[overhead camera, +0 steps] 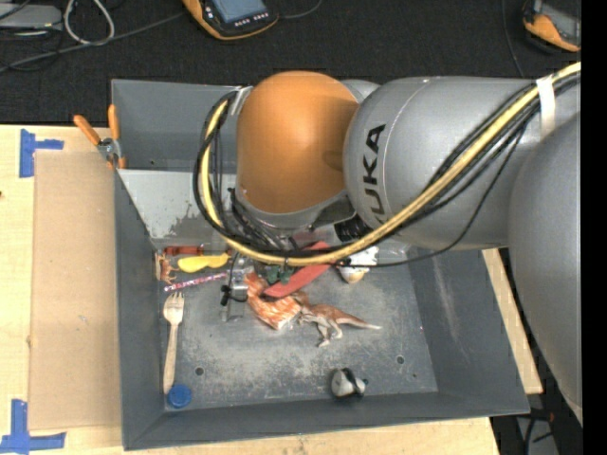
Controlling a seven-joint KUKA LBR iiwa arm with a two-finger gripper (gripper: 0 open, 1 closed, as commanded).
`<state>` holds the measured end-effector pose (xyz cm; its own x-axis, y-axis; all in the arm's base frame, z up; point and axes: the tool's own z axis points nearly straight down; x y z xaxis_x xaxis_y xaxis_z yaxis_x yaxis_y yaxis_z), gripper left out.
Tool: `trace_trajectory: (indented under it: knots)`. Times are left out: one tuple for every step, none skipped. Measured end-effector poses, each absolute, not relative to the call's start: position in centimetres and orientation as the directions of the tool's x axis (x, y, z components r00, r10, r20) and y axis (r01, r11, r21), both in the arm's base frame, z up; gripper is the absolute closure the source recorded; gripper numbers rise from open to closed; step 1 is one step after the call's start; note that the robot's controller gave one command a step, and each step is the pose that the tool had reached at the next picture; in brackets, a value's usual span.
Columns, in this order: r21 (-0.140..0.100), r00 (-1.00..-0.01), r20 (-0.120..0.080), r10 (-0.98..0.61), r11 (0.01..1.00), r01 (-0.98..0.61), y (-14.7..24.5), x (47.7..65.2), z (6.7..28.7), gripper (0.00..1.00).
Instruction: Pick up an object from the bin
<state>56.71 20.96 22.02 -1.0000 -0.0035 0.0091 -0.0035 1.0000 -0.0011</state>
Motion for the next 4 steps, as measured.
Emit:
trace_trajectory:
  knots:
    - [0.0, -1.0, 0.001, 0.001, 1.0, 0.001, 20.8, 56.9, 22.5, 0.0]
    - [0.0, -0.999, 0.002, 0.052, 0.999, 0.052, 14.6, 57.9, 28.9, 0.0]
    - [0.001, -1.0, 0.009, -0.026, 1.0, -0.026, 13.3, 59.0, 26.2, 0.0]
    - [0.001, -0.991, 0.0, -0.134, 0.991, -0.134, 11.0, 58.4, 19.5, 0.0]
